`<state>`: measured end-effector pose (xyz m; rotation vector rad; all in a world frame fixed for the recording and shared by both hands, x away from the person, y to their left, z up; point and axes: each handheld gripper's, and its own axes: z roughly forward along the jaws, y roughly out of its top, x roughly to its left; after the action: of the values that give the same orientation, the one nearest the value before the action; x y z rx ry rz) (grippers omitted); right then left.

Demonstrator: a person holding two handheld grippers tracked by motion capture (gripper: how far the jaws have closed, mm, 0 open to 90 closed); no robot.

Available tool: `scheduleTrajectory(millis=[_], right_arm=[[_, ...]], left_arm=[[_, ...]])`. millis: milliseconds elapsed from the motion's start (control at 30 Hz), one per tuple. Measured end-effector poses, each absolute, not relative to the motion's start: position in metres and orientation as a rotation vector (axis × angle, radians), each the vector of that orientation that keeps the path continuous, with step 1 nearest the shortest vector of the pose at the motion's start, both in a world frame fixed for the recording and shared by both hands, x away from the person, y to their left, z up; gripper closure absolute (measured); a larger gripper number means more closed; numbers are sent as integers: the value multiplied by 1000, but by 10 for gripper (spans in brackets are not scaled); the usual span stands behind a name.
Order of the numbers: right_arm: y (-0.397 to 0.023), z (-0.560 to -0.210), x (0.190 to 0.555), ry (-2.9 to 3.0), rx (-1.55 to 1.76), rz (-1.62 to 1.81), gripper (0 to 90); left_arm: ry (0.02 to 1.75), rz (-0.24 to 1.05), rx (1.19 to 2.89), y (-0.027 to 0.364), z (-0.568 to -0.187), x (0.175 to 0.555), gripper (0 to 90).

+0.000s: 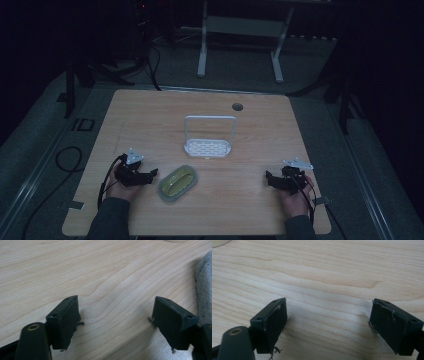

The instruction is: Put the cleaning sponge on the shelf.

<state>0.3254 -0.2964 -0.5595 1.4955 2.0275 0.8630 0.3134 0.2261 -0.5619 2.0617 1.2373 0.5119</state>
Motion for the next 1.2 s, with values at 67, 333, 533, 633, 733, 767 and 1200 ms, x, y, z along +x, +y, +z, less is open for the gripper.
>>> scheduleTrajectory(millis=[67, 333, 533, 633, 733, 767, 1200], right_arm=[[-296, -560, 325, 2026, 1497, 863, 142], [-296, -559, 325, 2022, 1500, 862, 142], [-296, -560, 325, 2023, 1499, 862, 142], [-296, -559, 325, 2023, 1500, 861, 142], [-296, -559, 325, 2023, 1500, 862, 142], [-296, -559, 325, 2023, 1500, 862, 142], [-296, -559, 325, 2023, 1500, 861, 142]], left_arm=[[1241, 513, 2061, 227, -561, 313, 309], [1255, 472, 2080, 233, -555, 307, 469], [1234, 434, 2058, 233, -547, 301, 527], [1188, 400, 2057, 232, -542, 296, 607], [1176, 396, 2050, 232, -538, 293, 670], [1170, 391, 2041, 232, -536, 292, 684], [1108, 392, 2063, 220, -515, 283, 807]])
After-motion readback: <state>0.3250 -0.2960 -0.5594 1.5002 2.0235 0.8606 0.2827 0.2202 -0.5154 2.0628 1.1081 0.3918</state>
